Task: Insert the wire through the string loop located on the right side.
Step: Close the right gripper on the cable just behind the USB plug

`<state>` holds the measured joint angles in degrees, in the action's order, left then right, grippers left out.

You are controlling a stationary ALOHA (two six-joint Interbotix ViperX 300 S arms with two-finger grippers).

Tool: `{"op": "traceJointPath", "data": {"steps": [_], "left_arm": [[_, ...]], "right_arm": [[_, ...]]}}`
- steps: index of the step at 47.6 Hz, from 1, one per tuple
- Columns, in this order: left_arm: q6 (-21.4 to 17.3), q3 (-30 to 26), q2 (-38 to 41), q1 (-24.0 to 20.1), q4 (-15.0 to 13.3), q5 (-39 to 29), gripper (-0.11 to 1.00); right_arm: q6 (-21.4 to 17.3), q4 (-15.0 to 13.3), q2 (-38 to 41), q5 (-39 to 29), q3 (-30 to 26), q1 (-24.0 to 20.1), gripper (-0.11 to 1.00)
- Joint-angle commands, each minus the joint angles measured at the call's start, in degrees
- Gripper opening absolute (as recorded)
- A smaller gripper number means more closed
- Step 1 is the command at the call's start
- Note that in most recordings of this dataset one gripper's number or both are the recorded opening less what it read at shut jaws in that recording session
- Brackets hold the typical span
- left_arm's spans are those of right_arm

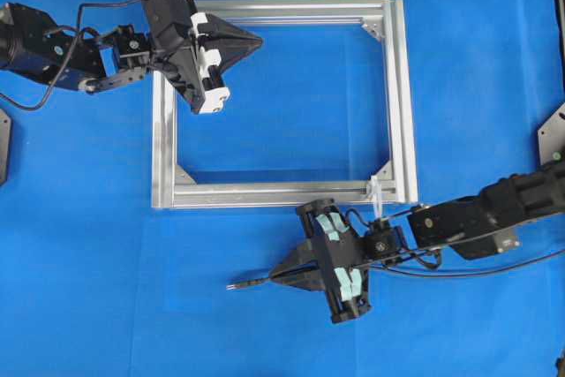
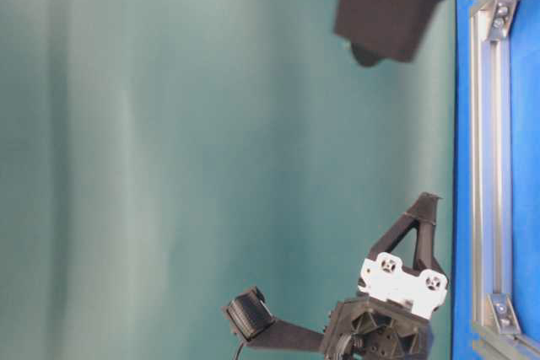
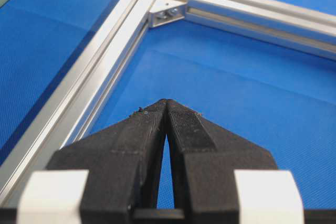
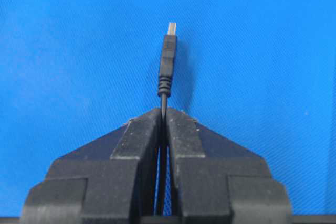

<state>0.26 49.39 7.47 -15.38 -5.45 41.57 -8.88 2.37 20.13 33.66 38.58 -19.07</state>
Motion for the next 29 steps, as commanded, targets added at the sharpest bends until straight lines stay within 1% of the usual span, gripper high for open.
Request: {"op": "traceJointPath", "data": {"steps": [1,8,13,29], "left_arm": [[0.0,-0.4,-1.8,0.1,0.2,0.4,0.00],[0.1,-0.4,-1.8,0.1,0.2,0.4,0.00],[0.2,-0.4,-1.8,0.1,0.2,0.4,0.00],[0.3,-0.4,-1.8,0.3,0.2,0.4,0.00]], "right_arm": [[0.3,0.1,-4.5,-2.5,-1.1,-0.3,-0.02],[0.5,0.0,-9.9,-8.0,-1.1,-0.2,-0.02],[0.7,-0.1,-12.2,-10.0,-1.1,0.0,-0.02],[0.7,-0.1,-13.4,-11.1,-1.7,0.0,-0.02]]}}
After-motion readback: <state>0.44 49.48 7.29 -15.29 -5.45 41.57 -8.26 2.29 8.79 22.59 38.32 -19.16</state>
